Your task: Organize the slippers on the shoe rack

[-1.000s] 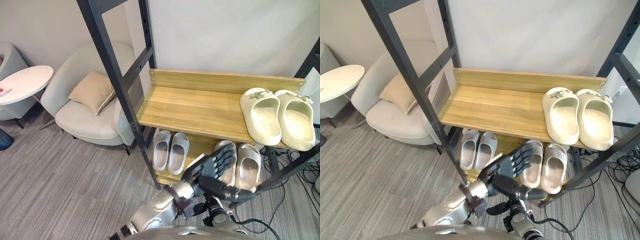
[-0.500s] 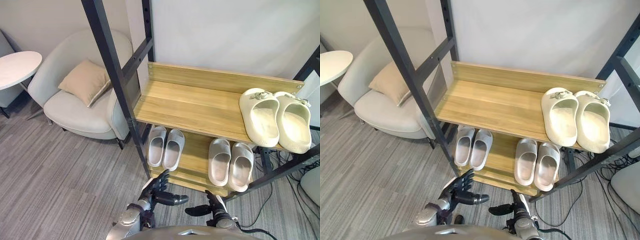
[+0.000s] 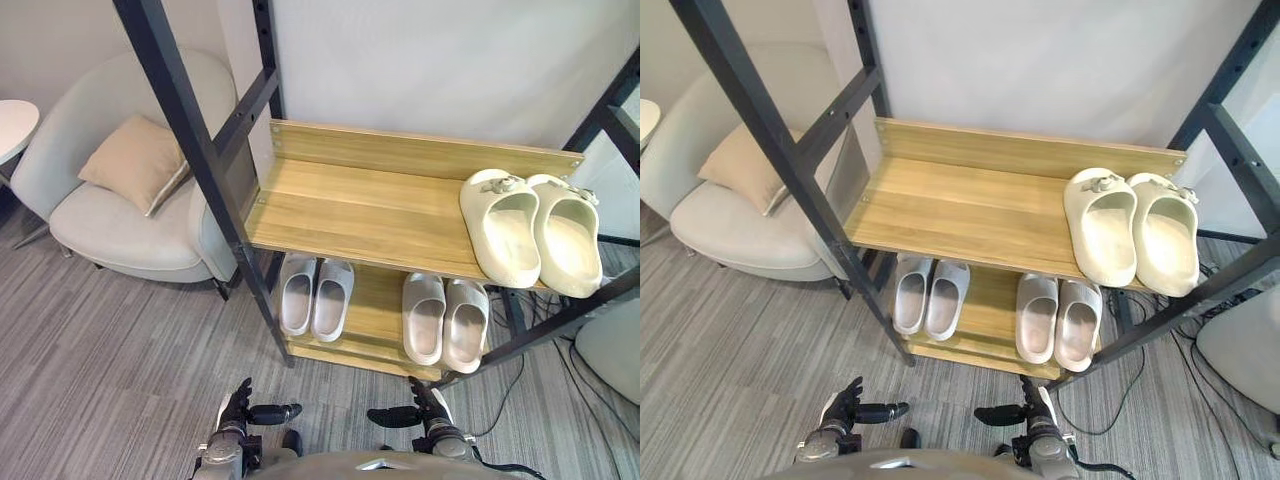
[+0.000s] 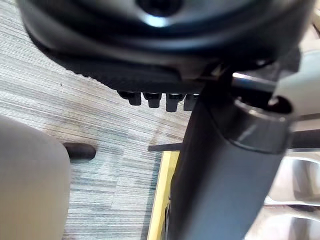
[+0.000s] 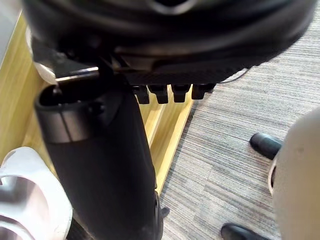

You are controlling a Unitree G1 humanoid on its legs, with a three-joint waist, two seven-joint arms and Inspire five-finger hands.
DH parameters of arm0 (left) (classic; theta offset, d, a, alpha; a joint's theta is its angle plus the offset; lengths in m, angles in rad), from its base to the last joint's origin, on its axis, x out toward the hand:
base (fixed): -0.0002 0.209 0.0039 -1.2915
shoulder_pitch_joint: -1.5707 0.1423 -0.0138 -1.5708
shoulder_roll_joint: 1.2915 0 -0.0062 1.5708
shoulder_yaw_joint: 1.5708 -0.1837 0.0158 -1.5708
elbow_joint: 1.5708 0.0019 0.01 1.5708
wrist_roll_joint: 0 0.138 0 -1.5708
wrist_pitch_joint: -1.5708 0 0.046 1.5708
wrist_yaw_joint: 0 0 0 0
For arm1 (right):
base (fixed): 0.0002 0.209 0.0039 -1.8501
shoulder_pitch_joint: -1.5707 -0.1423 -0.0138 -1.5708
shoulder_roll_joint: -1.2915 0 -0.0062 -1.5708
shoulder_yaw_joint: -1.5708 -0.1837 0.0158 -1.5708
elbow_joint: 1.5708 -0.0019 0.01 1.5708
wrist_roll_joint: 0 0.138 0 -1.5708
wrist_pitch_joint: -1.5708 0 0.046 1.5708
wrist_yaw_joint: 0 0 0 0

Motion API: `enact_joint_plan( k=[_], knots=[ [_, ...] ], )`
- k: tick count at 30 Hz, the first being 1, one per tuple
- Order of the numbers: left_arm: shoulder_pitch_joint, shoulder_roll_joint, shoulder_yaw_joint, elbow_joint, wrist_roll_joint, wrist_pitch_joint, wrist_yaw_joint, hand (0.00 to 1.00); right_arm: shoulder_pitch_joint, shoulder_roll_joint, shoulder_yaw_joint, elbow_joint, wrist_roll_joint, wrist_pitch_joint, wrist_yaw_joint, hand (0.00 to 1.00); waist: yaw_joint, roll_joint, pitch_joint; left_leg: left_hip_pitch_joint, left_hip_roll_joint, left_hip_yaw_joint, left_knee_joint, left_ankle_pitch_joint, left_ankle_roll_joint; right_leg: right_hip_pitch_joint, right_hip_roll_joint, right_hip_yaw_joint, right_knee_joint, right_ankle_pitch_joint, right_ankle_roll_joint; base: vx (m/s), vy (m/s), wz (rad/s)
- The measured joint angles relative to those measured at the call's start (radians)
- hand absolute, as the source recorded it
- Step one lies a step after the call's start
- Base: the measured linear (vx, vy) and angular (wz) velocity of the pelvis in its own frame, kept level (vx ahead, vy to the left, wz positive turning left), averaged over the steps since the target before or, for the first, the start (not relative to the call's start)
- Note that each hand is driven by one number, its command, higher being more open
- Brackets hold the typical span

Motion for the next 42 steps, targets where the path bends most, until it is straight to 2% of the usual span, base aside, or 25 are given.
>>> enact_joint_plan(
  k=[8,9,11,12,13,14,15,17,19,20,22,23,24,25,26,29,30,31,33,34,36,37,39,40,42],
  knots=[
    [-0.015,-0.021,0.036,0.038,-0.011,-0.010,0.022,1.00,-0.015,-0.010,0.008,0.031,0.049,-0.001,-0.002,1.00,0.002,-0.002,0.007,0.016,0.009,0.068,0.003,-0.016,-0.003,-0.034,0.009,0.070,0.030,-0.001,-0.006,-0.01,0.014,-0.26],
    [-0.019,-0.024,0.037,0.038,-0.011,-0.011,0.025,1.00,-0.027,-0.013,0.011,0.040,0.051,-0.001,-0.002,1.00,0.006,0.003,0.012,0.014,0.012,0.076,0.009,-0.018,-0.002,-0.056,0.007,0.081,0.068,-0.016,-0.008,-0.02,0.015,-0.23],
    [-0.043,-0.021,0.033,0.040,-0.011,-0.018,0.026,1.00,-0.057,-0.016,0.028,0.043,0.056,0.000,-0.003,1.00,0.004,0.007,0.045,-0.036,0.016,0.077,0.088,-0.044,0.006,-0.154,-0.016,0.089,0.251,-0.065,-0.004,-0.04,0.015,-0.10],
    [-0.049,-0.021,0.033,0.041,-0.011,-0.018,0.026,1.00,-0.061,-0.015,0.028,0.043,0.057,0.000,-0.003,1.00,0.005,0.006,0.052,-0.053,0.017,0.074,0.116,-0.053,0.011,-0.170,-0.020,0.090,0.281,-0.066,-0.004,-0.07,0.012,0.15],
    [-0.059,-0.017,0.033,0.039,-0.012,-0.018,0.026,1.00,-0.070,-0.016,0.028,0.043,0.057,0.000,-0.003,1.00,0.010,0.003,0.058,-0.100,0.016,0.068,0.179,-0.068,0.030,-0.188,-0.027,0.102,0.301,-0.065,0.007,-0.12,-0.037,0.26],
    [-0.061,-0.019,0.033,0.033,-0.013,-0.023,0.028,1.00,-0.074,-0.014,0.030,0.043,0.058,0.000,-0.003,1.00,0.014,0.000,0.065,-0.135,0.021,0.055,0.212,-0.079,0.032,-0.212,-0.041,0.114,0.398,-0.142,0.012,-0.10,-0.102,0.55],
    [-0.062,-0.012,0.030,0.032,-0.015,-0.025,0.028,1.00,-0.074,-0.009,0.035,0.042,0.059,0.001,-0.001,1.00,0.014,-0.011,0.067,-0.158,0.004,0.027,0.233,-0.078,0.032,-0.247,-0.063,0.137,0.609,-0.239,0.021,-0.08,-0.136,0.69],
    [-0.058,-0.008,0.034,0.025,-0.039,-0.026,0.036,1.00,-0.073,-0.002,0.036,0.044,0.061,-0.002,-0.001,1.00,0.032,-0.018,0.064,-0.190,-0.009,-0.020,0.263,-0.066,0.022,-0.207,-0.044,0.167,0.715,-0.290,0.023,-0.06,-0.137,0.73],
    [-0.061,-0.009,0.033,0.014,-0.045,-0.033,0.040,1.00,-0.095,-0.002,0.050,0.042,0.067,-0.009,-0.002,1.00,0.049,-0.028,0.059,-0.241,-0.019,-0.043,0.271,-0.039,0.008,-0.186,-0.020,0.211,0.616,-0.335,0.002,-0.14,-0.142,0.41],
    [-0.066,-0.016,0.033,0.014,-0.050,-0.035,0.039,1.00,-0.116,-0.005,0.055,0.041,0.076,-0.011,-0.003,1.00,0.060,-0.018,0.054,-0.284,-0.015,-0.051,0.259,-0.009,-0.001,-0.181,0.000,0.222,0.515,-0.349,-0.020,-0.29,-0.204,0.32],
    [-0.086,-0.048,0.027,0.032,-0.060,-0.032,0.045,1.00,-0.143,-0.028,0.055,0.039,0.114,-0.017,-0.006,1.00,0.068,0.067,0.091,-0.309,0.024,-0.130,0.186,0.075,-0.028,-0.139,0.071,0.150,0.372,-0.297,-0.069,-0.42,-0.225,0.81],
    [-0.084,-0.057,0.021,0.032,-0.069,-0.035,0.057,1.00,-0.129,-0.031,0.055,0.039,0.133,-0.016,-0.009,1.00,0.071,0.093,0.098,-0.298,0.048,-0.150,0.125,0.099,-0.041,-0.129,0.101,0.104,0.363,-0.285,-0.086,-0.32,-0.168,0.95],
    [-0.085,-0.059,0.017,0.032,-0.069,-0.036,0.060,1.00,-0.130,-0.030,0.055,0.039,0.138,-0.016,-0.013,1.00,0.071,0.099,0.102,-0.297,0.058,-0.140,0.106,0.097,-0.041,-0.125,0.111,0.086,0.353,-0.276,-0.092,-0.27,-0.168,0.98],
    [-0.091,-0.060,0.001,0.038,-0.069,-0.039,0.058,1.00,-0.133,-0.025,0.041,0.039,0.139,-0.016,-0.018,1.00,0.057,0.089,0.110,-0.299,0.074,-0.089,0.056,0.056,-0.040,-0.122,0.104,0.032,0.294,-0.235,-0.114,-0.21,-0.097,0.97],
    [-0.106,-0.041,-0.005,0.042,-0.065,-0.042,0.055,1.00,-0.139,-0.014,0.016,0.036,0.139,-0.017,-0.026,1.00,0.053,0.080,0.117,-0.328,0.068,-0.020,0.102,0.050,-0.033,-0.135,0.078,0.000,0.283,-0.220,-0.124,-0.16,-0.058,1.03],
    [-0.117,-0.039,-0.010,0.058,-0.064,-0.043,0.058,1.00,-0.131,-0.037,-0.018,0.037,0.139,-0.015,-0.035,1.00,0.047,0.062,0.128,-0.326,0.031,0.031,0.277,0.032,-0.036,-0.155,0.021,-0.058,0.292,-0.209,-0.117,-0.10,-0.007,0.71],
    [-0.109,-0.043,-0.010,0.058,-0.064,-0.043,0.060,1.00,-0.122,-0.048,-0.018,0.037,0.139,-0.015,-0.035,1.00,0.047,0.071,0.122,-0.305,0.044,0.062,0.344,0.002,-0.037,-0.155,0.015,-0.080,0.289,-0.203,-0.116,-0.06,0.045,0.80],
    [-0.106,-0.046,-0.010,0.063,-0.062,-0.043,0.059,1.00,-0.113,-0.053,-0.018,0.036,0.138,-0.015,-0.035,1.00,0.042,0.081,0.116,-0.287,0.062,0.090,0.391,-0.061,-0.032,-0.156,0.013,-0.109,0.292,-0.202,-0.114,-0.04,0.059,0.75],
    [-0.108,-0.050,-0.016,0.078,-0.035,-0.043,0.055,1.00,-0.105,-0.051,-0.020,0.037,0.137,-0.010,-0.032,1.00,0.019,0.100,0.104,-0.272,0.119,0.184,0.433,-0.127,-0.020,-0.158,0.005,-0.202,0.324,-0.202,-0.113,-0.07,0.142,1.01],
    [-0.108,-0.053,-0.022,0.077,-0.029,-0.043,0.055,1.00,-0.107,-0.052,-0.024,0.037,0.137,-0.009,-0.031,1.00,0.020,0.100,0.103,-0.275,0.115,0.216,0.409,-0.115,-0.009,-0.159,0.003,-0.227,0.337,-0.202,-0.109,-0.10,0.163,1.04],
    [-0.108,-0.032,-0.049,0.074,-0.022,-0.044,0.056,1.00,-0.099,-0.025,-0.050,0.038,0.137,-0.007,-0.025,1.00,0.014,0.064,0.079,-0.272,0.067,0.204,0.312,-0.061,0.005,-0.160,-0.007,-0.244,0.290,-0.195,-0.100,-0.07,0.099,0.97],
    [-0.108,-0.025,-0.059,0.080,-0.015,-0.042,0.056,1.00,-0.097,-0.006,-0.058,0.034,0.137,-0.013,-0.023,1.00,0.006,0.054,0.065,-0.226,0.035,0.214,0.157,0.001,0.002,-0.140,-0.018,-0.297,0.227,-0.155,-0.073,-0.04,0.110,0.99],
    [-0.117,-0.035,-0.059,0.098,0.003,-0.041,0.050,1.00,-0.098,-0.005,-0.073,0.032,0.137,-0.021,-0.024,1.00,0.001,0.065,0.064,-0.199,0.045,0.275,0.136,-0.032,0.018,-0.127,-0.024,-0.339,0.228,-0.147,-0.065,-0.01,0.151,0.90],
    [-0.118,-0.041,-0.056,0.107,0.012,-0.039,0.049,1.00,-0.095,0.001,-0.086,0.034,0.137,-0.016,-0.023,1.00,-0.007,0.068,0.064,-0.151,0.017,0.258,0.050,0.026,0.025,-0.092,-0.034,-0.381,0.217,-0.134,-0.046,-0.02,0.210,0.95],
    [-0.113,-0.039,-0.054,0.115,0.012,-0.041,0.049,1.00,-0.095,0.019,-0.084,0.043,0.136,-0.014,-0.022,1.00,-0.005,0.061,0.067,-0.112,-0.011,0.222,-0.004,0.050,0.027,-0.049,-0.039,-0.409,0.187,-0.122,-0.027,-0.05,0.163,0.70]
  ],
)
